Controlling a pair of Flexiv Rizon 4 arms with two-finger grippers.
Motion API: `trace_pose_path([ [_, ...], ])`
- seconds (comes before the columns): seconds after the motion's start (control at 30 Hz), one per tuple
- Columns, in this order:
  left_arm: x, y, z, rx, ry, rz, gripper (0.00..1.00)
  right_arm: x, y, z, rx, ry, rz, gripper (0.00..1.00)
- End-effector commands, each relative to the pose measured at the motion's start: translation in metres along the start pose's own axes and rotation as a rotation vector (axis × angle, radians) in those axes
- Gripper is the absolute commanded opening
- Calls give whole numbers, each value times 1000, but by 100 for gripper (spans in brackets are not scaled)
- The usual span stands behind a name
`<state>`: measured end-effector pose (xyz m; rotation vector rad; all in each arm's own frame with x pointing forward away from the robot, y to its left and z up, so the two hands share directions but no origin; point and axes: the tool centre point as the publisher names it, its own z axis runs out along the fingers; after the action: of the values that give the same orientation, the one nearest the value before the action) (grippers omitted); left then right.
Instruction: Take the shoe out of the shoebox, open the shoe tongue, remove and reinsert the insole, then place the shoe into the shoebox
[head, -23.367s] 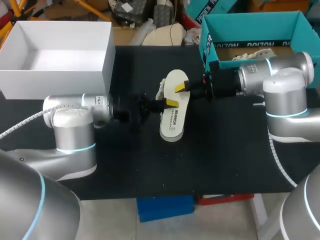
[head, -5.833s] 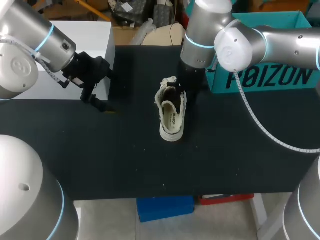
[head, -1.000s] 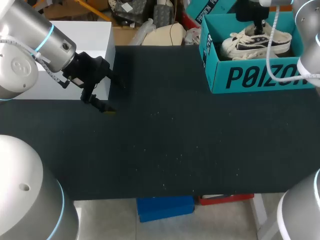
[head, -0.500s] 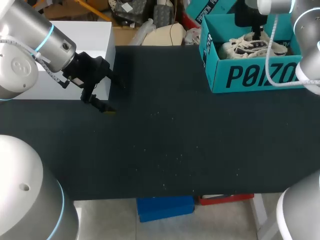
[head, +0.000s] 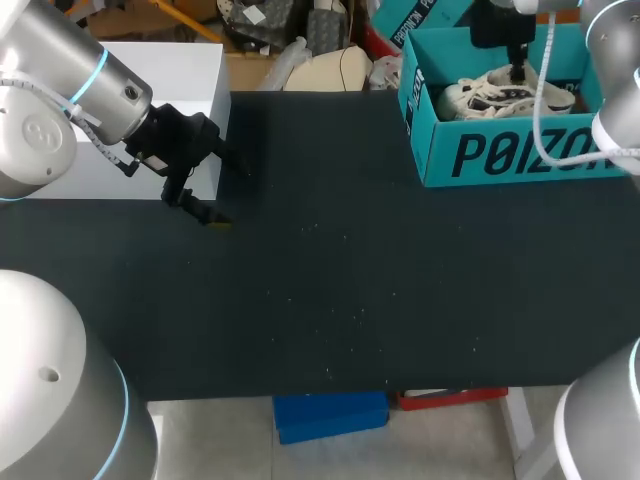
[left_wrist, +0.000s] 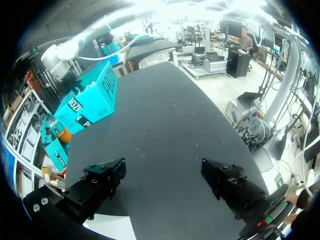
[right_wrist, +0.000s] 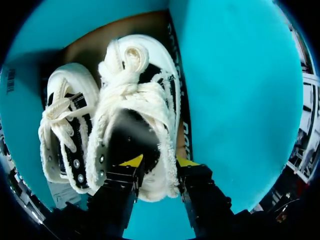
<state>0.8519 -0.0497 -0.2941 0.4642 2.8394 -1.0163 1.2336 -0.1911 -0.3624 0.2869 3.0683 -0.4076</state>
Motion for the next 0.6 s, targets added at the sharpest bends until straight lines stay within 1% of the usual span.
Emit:
trace_pose_path([
  [0.03, 1, 0, 0, -1, -3, 1, 100, 24, -11, -56, 20, -26, 34, 33],
  [0.13, 1, 0, 0, -1, -3, 1, 100, 40, -14, -81, 38, -50, 90, 32],
  [0.23, 1, 0, 0, -1, -3, 1, 100, 54, -15, -101, 47, -80, 133, 34],
  [0.27, 1, 0, 0, -1, -3, 1, 100, 61, -14, -109, 46, -91, 158, 35],
  [0.3, 1, 0, 0, -1, -3, 1, 100, 66, -13, -115, 45, -101, 172, 40],
  [0.33, 1, 0, 0, -1, -3, 1, 100, 70, -11, -119, 48, -106, 181, 42],
  [0.37, 1, 0, 0, -1, -3, 1, 100, 78, -8, -128, 48, -112, 208, 45],
  [0.43, 1, 0, 0, -1, -3, 1, 100, 87, -3, -137, 43, -125, 233, 47],
  [0.47, 1, 0, 0, -1, -3, 1, 100, 96, 3, -145, 40, -131, 255, 65],
  [0.5, 1, 0, 0, -1, -3, 1, 100, 102, 8, -150, 38, -133, 270, 77],
  [0.53, 1, 0, 0, -1, -3, 1, 100, 106, 11, -152, 37, -132, 285, 78],
  [0.57, 1, 0, 0, -1, -3, 1, 100, 115, 17, -159, 33, -138, 310, 69],
  [0.6, 1, 0, 0, -1, -3, 1, 100, 122, 22, -163, 28, -144, 330, 69],
])
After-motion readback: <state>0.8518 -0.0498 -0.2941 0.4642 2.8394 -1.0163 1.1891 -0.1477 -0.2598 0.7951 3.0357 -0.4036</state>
